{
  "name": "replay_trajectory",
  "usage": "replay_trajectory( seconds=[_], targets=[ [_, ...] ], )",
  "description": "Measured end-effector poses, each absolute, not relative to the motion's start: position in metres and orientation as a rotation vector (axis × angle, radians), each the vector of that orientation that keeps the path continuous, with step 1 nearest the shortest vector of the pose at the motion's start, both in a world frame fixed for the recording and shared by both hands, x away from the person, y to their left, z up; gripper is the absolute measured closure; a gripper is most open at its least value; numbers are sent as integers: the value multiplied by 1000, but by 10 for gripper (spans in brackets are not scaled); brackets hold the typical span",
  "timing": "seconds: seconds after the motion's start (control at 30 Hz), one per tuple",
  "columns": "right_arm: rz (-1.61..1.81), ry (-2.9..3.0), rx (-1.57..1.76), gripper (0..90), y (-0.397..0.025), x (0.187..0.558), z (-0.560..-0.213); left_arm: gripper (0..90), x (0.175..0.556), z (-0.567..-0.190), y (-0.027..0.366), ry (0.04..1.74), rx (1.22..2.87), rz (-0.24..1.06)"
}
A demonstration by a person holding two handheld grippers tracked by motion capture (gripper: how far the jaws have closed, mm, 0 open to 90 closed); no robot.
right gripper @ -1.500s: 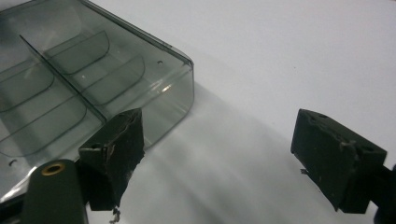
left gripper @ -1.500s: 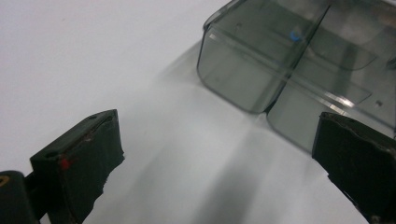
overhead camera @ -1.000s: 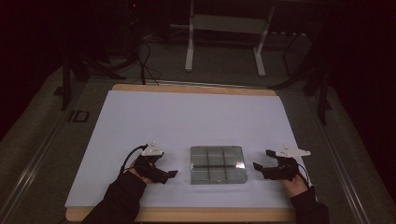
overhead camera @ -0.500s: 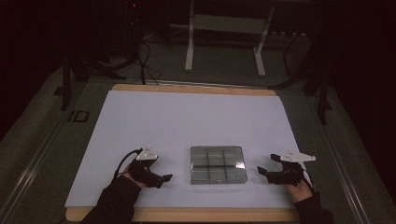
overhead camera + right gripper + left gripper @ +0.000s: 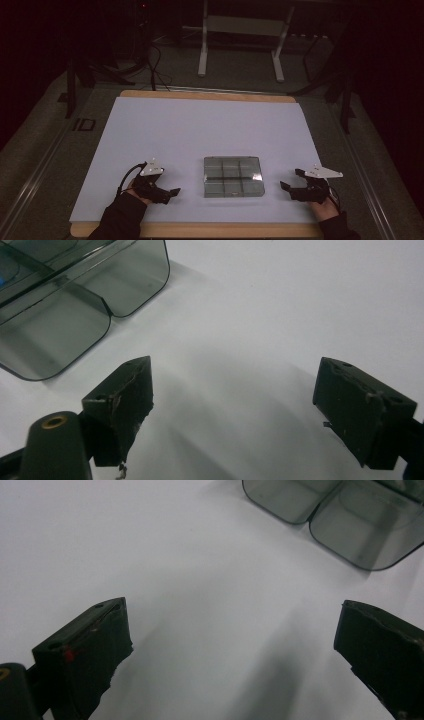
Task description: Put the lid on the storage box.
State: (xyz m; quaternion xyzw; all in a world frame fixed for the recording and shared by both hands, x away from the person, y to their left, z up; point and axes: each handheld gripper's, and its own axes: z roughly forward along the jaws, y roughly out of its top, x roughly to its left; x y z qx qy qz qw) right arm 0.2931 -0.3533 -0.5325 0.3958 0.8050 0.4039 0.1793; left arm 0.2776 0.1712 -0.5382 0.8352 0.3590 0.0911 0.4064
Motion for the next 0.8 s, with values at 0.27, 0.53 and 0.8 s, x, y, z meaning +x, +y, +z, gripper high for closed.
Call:
replay_trajectory(
  seconds=[0.27,0.53,0.8],
  targets=[
    [1118,2248,1131,152,-353,292,-533,32,273,-541,170,908,2128,262],
    [1111,2236,1150,151,-353,293,-534,32,271,-541,173,926,2089,289],
    [1115,2215,1160,152,-354,292,-534,32,271,-542,171,924,2114,292]
  ],
)
